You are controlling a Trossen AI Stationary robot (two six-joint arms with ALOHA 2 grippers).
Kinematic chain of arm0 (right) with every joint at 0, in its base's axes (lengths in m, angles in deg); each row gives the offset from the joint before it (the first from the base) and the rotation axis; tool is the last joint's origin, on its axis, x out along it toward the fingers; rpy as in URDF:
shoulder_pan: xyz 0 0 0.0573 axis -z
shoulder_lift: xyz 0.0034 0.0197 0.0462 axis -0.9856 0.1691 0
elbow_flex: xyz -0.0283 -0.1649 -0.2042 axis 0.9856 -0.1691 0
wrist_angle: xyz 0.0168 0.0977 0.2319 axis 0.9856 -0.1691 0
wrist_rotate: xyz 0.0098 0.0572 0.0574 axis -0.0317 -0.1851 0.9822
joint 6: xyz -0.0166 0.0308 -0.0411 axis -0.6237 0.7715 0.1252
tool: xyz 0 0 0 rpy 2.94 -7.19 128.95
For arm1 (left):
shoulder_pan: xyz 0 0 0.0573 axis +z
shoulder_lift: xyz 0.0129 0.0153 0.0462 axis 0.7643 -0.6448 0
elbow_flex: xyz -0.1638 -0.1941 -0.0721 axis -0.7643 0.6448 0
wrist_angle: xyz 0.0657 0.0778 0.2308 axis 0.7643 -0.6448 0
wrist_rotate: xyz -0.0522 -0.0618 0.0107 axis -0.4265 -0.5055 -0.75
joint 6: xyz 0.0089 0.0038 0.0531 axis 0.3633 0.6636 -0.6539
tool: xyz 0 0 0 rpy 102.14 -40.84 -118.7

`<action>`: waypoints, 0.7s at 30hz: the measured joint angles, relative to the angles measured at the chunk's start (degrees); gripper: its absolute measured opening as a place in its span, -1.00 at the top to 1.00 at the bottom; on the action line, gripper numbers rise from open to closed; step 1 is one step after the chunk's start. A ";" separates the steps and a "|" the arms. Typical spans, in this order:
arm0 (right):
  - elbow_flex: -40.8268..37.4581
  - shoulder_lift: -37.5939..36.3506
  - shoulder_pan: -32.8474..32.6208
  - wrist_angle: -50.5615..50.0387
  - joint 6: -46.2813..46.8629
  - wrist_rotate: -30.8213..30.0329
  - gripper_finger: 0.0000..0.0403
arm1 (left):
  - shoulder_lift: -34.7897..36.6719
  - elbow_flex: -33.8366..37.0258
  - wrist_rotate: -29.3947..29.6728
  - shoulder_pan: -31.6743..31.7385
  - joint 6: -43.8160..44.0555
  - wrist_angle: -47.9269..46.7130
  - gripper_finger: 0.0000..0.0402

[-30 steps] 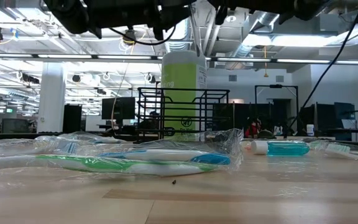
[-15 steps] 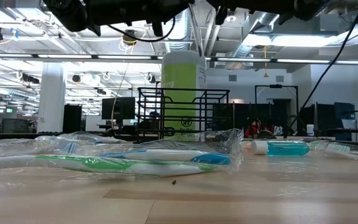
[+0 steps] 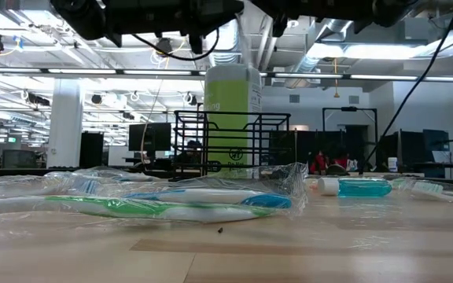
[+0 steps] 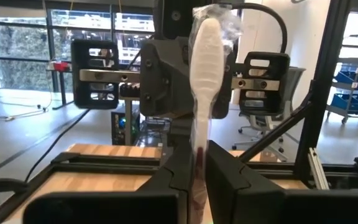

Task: Pick & Place toothbrushing station
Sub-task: Put the right violet toothbrush into the wire organizer

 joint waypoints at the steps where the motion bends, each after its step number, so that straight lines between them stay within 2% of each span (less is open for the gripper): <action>1: 0.00 -0.07 0.22 -0.49 -0.29 0.00 1.00 | 1.06 0.93 0.30 0.00 0.05 -0.26 0.94; 10: 0.14 -1.10 1.44 -0.27 -0.42 0.20 1.00 | 11.15 10.54 5.00 -1.43 1.50 -1.64 0.94; 14: 0.15 -1.10 1.35 0.33 -0.56 0.28 1.00 | 12.38 13.31 7.47 -2.27 1.55 -1.77 0.94; 21: 0.15 -1.10 1.43 0.17 -0.54 0.26 1.00 | 11.29 13.79 8.87 -3.23 1.53 -0.53 0.94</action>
